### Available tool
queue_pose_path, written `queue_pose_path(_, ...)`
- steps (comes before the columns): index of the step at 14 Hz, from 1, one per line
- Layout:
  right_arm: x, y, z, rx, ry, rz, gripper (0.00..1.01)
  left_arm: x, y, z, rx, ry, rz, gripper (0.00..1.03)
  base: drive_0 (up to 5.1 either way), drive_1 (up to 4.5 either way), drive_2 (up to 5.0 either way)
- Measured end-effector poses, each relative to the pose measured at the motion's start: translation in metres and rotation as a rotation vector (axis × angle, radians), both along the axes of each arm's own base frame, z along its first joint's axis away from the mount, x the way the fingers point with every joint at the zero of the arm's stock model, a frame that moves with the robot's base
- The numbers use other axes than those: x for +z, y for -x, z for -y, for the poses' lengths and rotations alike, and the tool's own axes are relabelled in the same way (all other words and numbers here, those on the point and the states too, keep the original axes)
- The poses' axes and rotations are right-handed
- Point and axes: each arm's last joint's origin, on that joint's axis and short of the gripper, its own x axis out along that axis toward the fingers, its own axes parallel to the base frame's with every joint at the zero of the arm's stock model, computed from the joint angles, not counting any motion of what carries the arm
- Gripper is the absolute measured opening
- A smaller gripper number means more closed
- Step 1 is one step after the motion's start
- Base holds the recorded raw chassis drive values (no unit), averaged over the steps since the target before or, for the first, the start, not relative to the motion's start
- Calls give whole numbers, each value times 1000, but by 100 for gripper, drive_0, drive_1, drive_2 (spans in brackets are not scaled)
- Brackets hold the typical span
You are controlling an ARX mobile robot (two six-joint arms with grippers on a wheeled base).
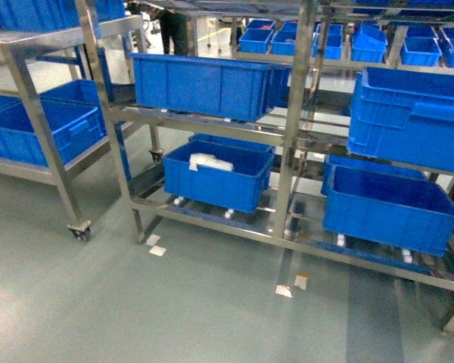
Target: Pick red block from blue box to shelf
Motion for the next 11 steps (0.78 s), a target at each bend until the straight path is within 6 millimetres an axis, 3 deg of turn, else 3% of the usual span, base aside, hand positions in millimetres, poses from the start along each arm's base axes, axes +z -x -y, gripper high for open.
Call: queue_pose_path(11,0,0,0,0,0,0,35,0,0,0,0,0,0,98,-145,-145,-145)
